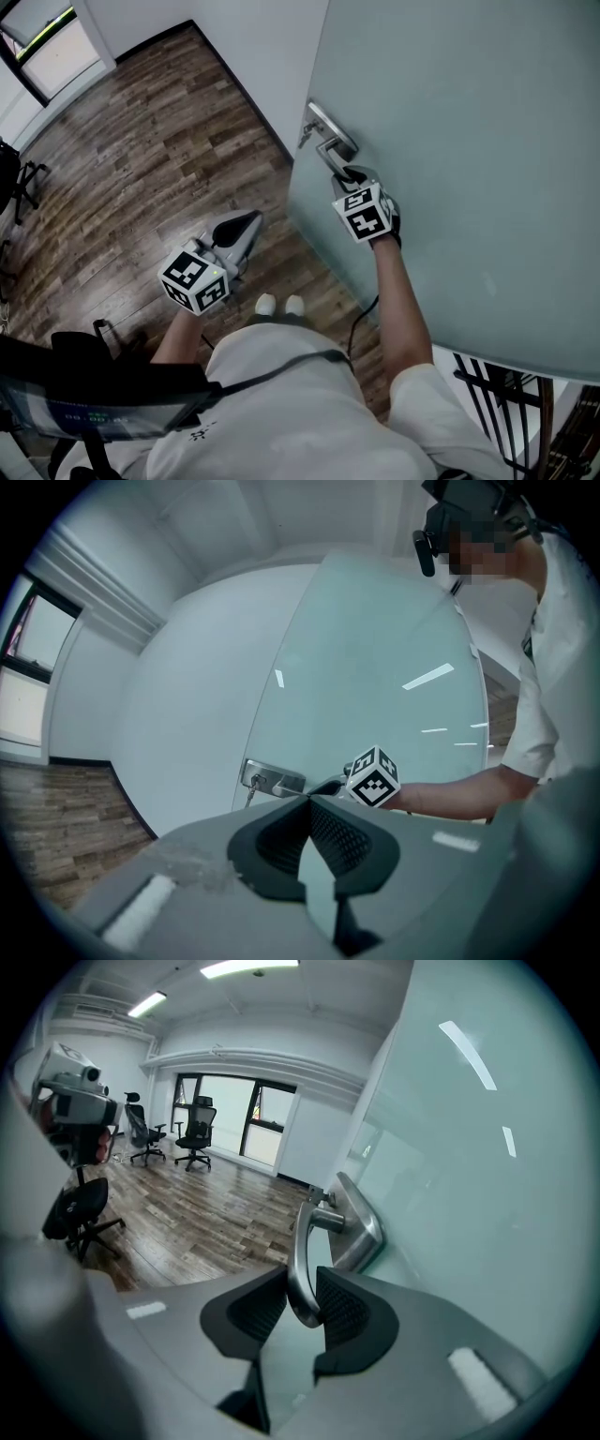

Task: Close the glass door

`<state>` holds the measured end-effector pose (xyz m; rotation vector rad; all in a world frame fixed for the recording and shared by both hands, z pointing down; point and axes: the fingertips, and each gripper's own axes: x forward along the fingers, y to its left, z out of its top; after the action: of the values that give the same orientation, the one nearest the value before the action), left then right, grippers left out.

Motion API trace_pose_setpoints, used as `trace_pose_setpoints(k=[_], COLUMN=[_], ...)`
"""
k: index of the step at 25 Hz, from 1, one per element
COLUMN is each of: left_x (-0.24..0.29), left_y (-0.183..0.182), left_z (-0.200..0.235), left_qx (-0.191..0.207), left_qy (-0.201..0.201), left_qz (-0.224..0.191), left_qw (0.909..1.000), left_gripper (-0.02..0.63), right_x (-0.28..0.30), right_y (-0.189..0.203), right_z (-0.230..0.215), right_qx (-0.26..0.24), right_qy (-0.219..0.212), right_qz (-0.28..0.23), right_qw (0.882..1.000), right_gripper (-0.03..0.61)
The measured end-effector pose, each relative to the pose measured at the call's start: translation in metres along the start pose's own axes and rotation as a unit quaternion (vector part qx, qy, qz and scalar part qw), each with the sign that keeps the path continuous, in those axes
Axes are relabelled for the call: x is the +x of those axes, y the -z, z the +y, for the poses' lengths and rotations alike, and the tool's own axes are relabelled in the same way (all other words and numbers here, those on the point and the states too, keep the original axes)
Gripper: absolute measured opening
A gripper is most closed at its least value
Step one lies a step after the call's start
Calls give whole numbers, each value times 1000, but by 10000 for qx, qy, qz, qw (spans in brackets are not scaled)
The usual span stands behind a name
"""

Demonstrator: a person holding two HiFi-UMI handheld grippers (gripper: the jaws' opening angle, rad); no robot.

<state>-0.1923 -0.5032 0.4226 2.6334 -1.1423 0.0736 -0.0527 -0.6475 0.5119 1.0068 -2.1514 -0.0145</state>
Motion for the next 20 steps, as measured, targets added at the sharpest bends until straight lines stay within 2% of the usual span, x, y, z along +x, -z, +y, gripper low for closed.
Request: trace_pose_setpoints(k=[6,12,20], left_x=[-16,-33,-58], left_y=[7,13,9], left_z=[-4,0,-28], left_qx=[-56,-95,-14], left_qy=[169,232,2], left_qz=[-47,-55,-131], left_qw=[9998,9997,9999], left_gripper=[5,5,5], right_x=[-7,-10,-38], right_y=[0,-3,-7], right_z=[29,54,93], right_qx=[-506,-1138,-1366], right_qy=[82,159,27], right_qz=[261,534,507], right_qw=[9983,9919,9893], right_gripper=[103,98,97])
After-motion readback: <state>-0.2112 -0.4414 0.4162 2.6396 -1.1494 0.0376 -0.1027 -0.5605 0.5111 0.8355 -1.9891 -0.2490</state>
